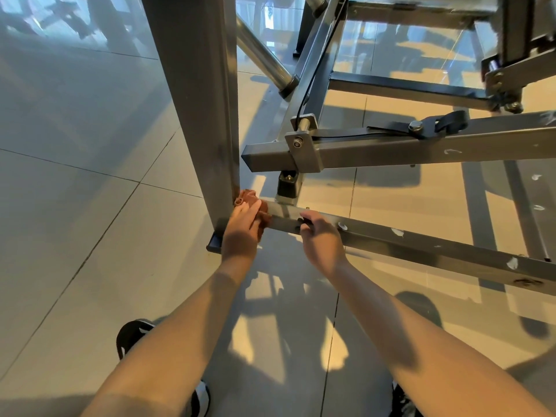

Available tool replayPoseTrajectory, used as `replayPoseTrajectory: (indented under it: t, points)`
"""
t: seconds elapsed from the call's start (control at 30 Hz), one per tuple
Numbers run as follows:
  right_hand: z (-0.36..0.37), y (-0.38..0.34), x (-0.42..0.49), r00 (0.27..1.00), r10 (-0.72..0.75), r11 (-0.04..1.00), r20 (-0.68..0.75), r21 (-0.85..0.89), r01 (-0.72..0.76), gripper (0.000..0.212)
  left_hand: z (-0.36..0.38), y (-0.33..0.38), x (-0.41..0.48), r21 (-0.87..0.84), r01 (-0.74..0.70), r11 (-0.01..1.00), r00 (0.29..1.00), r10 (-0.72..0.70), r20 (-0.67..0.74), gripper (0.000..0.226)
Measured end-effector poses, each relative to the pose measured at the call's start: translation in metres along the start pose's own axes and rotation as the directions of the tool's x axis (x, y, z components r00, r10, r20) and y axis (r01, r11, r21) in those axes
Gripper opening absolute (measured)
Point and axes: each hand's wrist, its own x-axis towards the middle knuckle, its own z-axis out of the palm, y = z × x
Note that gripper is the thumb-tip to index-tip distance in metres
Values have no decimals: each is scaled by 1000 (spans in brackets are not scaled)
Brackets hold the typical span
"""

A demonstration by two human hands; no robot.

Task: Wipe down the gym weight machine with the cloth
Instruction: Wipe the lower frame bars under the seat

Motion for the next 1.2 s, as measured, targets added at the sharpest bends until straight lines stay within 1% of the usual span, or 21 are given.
replayPoseTrajectory:
  t: [0.07,0.17,0.2,0.23,0.27,0.3,0.37,0.4,0.43,0.5,0.57,0.67,0.73,0.8,0.83,0.87,0.93,0.97,1.03,1.1,1.2]
  points:
    - [-3,3,-3,999,-48,999,15,-9,48,30,14,23,-4,-58,87,994,995,-84,53,41]
    - [-5,4,-8,994,-81,997,68,2,81,28,29,56,-16,16,28,999,971,-31,238,46]
    - [-7,2,-9,995,-59,998,79,26,57,28,27,63,-16,-26,48,999,962,-39,272,40]
    - [-10,0,-11,995,-38,997,87,68,33,28,21,70,-15,-158,138,978,956,-90,280,28]
    - [-13,-2,-13,996,-29,993,87,112,19,28,10,79,-15,-230,200,952,948,-129,290,19]
    - [-17,-4,-16,997,-30,987,75,157,18,28,4,82,-13,-291,282,914,936,-195,294,20]
    - [-26,-8,-22,999,-38,976,35,218,29,32,-2,88,-11,-336,345,876,912,-228,342,24]
    - [-30,-10,-25,999,-47,972,16,230,42,35,-5,96,-13,-337,302,892,929,-196,313,26]
    - [-34,-10,-28,998,-58,967,7,247,54,36,-8,104,-18,-308,179,934,955,-90,282,31]
    - [-43,-12,-34,998,-57,934,12,354,49,37,0,113,-25,-337,39,941,969,46,242,37]
    - [-53,-14,-40,999,-32,889,19,458,20,35,4,126,-34,-347,-5,938,966,94,240,36]
    - [-67,-16,-48,999,25,865,-38,502,-2,28,9,138,-40,-314,-72,947,956,155,248,27]
    - [-74,-14,-48,990,74,891,-120,453,-11,29,14,137,-38,-221,-176,959,927,237,291,35]
    - [-77,-3,-45,967,110,956,-231,289,-40,31,22,131,-32,-219,-160,963,900,233,368,41]
    - [-79,4,-43,953,117,974,-281,218,-55,32,25,127,-28,-237,-84,968,882,183,435,42]
    - [-80,12,-40,936,128,982,-328,175,-73,34,30,122,-24,-221,-57,974,862,160,480,43]
    - [-79,29,-32,907,164,986,-388,71,-148,36,38,109,-17,-96,-117,988,829,151,538,44]
    - [-76,34,-28,905,180,982,-386,20,-187,35,40,101,-15,-12,-151,988,813,131,567,45]
    - [-66,35,-20,916,173,979,-362,-41,-201,32,43,87,-11,87,-251,964,816,162,555,45]
    - [-49,25,-17,938,120,984,-324,-84,-155,32,40,80,-6,50,-320,946,824,252,507,39]
    - [-21,22,-16,955,-22,986,-295,-167,-28,35,28,89,-1,-77,-315,946,821,312,478,20]
